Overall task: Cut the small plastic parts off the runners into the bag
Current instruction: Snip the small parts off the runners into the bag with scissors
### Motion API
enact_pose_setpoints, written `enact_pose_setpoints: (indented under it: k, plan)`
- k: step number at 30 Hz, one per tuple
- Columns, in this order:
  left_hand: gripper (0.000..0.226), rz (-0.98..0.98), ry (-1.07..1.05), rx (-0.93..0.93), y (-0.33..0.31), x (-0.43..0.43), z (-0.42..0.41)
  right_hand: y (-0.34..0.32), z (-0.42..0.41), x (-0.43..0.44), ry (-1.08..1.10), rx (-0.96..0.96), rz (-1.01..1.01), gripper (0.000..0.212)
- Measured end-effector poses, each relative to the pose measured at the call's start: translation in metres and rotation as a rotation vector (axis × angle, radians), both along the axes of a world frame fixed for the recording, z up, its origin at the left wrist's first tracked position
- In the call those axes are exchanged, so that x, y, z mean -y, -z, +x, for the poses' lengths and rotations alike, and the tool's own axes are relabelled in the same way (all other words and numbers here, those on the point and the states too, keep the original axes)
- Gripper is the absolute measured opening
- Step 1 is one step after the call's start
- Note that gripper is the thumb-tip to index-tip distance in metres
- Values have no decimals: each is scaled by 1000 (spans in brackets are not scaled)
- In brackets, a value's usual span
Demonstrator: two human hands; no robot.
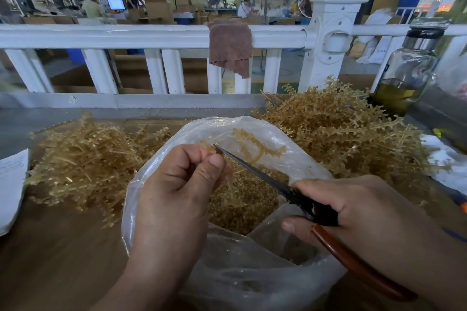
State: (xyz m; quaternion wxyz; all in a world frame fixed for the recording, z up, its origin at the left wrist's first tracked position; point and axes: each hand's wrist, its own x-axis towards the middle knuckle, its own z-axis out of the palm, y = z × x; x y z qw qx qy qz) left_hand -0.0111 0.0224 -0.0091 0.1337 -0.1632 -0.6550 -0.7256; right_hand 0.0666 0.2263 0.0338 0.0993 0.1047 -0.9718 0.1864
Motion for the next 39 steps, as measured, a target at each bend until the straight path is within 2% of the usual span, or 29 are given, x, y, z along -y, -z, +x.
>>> enact_pose_setpoints:
  k: [14, 23, 39]
  plan:
    - [25, -40, -2, 41, -2, 1, 0, 4, -2, 0, 8, -64, 56, 46]
    - [23, -57, 4, -5, -1, 1, 2, 7, -3, -1, -16, -32, 11, 48]
    - [21, 24, 30, -5, -2, -1, 4, 7, -2, -1, 1, -55, 3, 47]
